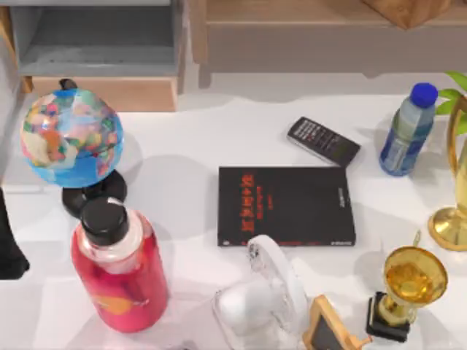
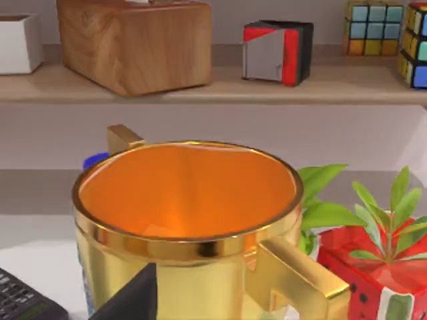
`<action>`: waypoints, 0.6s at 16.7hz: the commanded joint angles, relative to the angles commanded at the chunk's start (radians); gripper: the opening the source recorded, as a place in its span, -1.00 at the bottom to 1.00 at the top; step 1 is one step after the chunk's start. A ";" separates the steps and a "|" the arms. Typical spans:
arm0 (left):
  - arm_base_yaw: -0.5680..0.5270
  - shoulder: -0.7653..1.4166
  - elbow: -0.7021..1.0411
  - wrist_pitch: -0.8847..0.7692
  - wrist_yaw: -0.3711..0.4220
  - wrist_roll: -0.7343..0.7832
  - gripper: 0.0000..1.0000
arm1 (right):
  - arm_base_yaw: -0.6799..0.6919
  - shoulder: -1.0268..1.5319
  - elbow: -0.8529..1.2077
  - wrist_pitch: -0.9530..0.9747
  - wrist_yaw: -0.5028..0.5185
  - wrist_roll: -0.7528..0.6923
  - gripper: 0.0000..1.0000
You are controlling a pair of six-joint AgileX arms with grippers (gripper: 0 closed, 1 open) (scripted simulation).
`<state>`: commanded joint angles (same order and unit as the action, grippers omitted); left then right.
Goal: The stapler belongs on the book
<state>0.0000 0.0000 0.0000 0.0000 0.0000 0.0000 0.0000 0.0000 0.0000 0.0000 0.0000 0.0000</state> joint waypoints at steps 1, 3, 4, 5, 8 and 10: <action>0.000 0.000 0.000 0.000 0.000 0.000 1.00 | 0.000 0.000 0.000 0.000 0.000 0.000 1.00; 0.001 0.008 0.008 -0.006 0.000 0.002 1.00 | 0.000 0.000 0.000 0.000 0.000 0.000 1.00; 0.005 0.025 0.025 -0.017 0.000 0.006 1.00 | 0.000 0.000 0.000 0.000 0.000 0.000 1.00; 0.009 0.050 0.050 -0.034 0.000 0.012 1.00 | 0.000 0.000 0.000 0.000 0.000 0.000 1.00; 0.034 0.186 0.187 -0.124 0.000 0.041 1.00 | 0.000 0.000 0.000 0.000 0.000 0.000 1.00; 0.056 0.317 0.316 -0.209 0.001 0.068 1.00 | 0.000 0.000 0.000 0.000 0.000 0.000 1.00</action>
<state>0.0561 0.3168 0.3160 -0.2089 0.0008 0.0676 0.0000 0.0000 0.0000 0.0000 0.0000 0.0000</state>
